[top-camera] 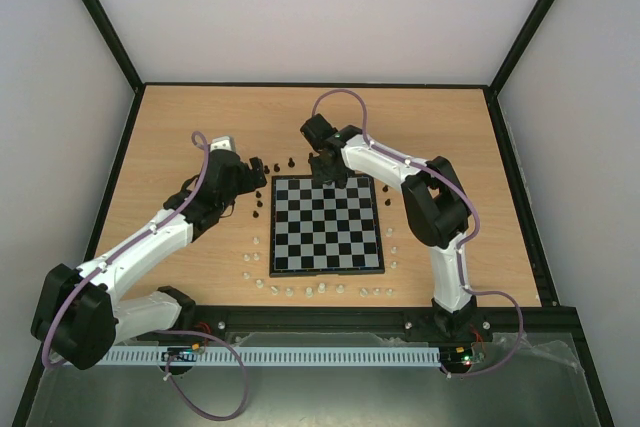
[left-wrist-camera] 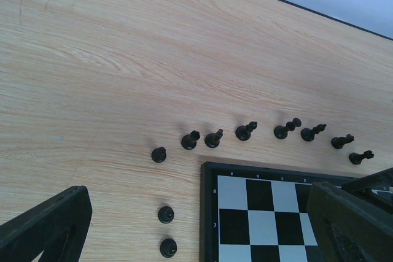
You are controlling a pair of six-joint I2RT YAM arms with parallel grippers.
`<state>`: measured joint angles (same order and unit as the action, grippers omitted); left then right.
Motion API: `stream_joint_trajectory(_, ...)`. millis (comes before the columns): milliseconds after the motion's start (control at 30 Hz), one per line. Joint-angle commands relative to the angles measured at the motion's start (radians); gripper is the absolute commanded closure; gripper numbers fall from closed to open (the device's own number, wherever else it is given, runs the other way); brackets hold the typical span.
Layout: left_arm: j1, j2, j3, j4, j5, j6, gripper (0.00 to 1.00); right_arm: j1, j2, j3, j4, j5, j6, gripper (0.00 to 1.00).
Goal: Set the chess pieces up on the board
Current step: Place the chess piece on the chessboard.
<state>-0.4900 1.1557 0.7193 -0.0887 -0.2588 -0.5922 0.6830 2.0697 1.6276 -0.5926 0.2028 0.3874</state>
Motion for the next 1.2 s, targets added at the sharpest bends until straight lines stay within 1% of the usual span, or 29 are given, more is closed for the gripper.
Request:
stream_joint_trajectory(0, 0.001, -0.001, 0.022, 0.005, 0.002, -0.004, 0.01, 0.009, -0.010, -0.030, -0.039, -0.042, -0.009, 0.89)
stream_joint_trajectory(333, 0.001, 0.001, 0.023, 0.006, 0.006, -0.004, 0.01, 0.009, -0.016, -0.039, -0.036, -0.043, -0.009, 0.88)
stream_joint_trajectory(467, 0.001, 0.003, 0.022, 0.007, 0.006, -0.003, 0.01, 0.008, -0.013, -0.041, -0.041, -0.029, -0.006, 0.81)
stream_joint_trajectory(667, 0.001, 0.002, 0.023, 0.007, 0.009, -0.004, 0.01, 0.009, -0.034, -0.041, -0.030, -0.026, -0.004, 0.65)
stream_joint_trajectory(767, 0.001, 0.001, 0.020, 0.007, 0.009, -0.003, 0.01, 0.008, -0.055, -0.041, -0.025, -0.021, -0.008, 0.60)
stream_joint_trajectory(900, 0.001, 0.005, 0.022, 0.010, 0.011, 0.003, 0.01, 0.009, -0.121, -0.041, -0.014, -0.017, -0.010, 0.50)
stream_joint_trajectory(933, 0.001, 0.006, 0.022, 0.011, 0.014, 0.006, 0.01, 0.009, -0.148, -0.053, -0.007, -0.018, -0.011, 0.45)
stream_joint_trajectory(1000, 0.001, 0.009, 0.021, 0.016, 0.023, 0.012, 0.01, 0.009, -0.216, -0.097, 0.027, -0.021, -0.013, 0.33)
stream_joint_trajectory(1033, 0.001, 0.011, 0.020, 0.020, 0.025, 0.016, 0.01, 0.009, -0.258, -0.123, 0.050, -0.016, -0.012, 0.24)
stream_joint_trajectory(1067, 0.001, 0.012, 0.020, 0.021, 0.027, 0.020, 0.01, 0.008, -0.298, -0.151, 0.074, -0.008, -0.010, 0.06)
stream_joint_trajectory(1100, 0.001, 0.014, 0.019, 0.021, 0.029, 0.025, 0.01, 0.006, -0.342, -0.182, 0.097, -0.001, -0.007, 0.00)
stream_joint_trajectory(1167, 0.000, 0.013, 0.022, 0.022, 0.036, 0.036, 0.01, 0.000, -0.413, -0.226, 0.122, 0.015, 0.022, 0.01)
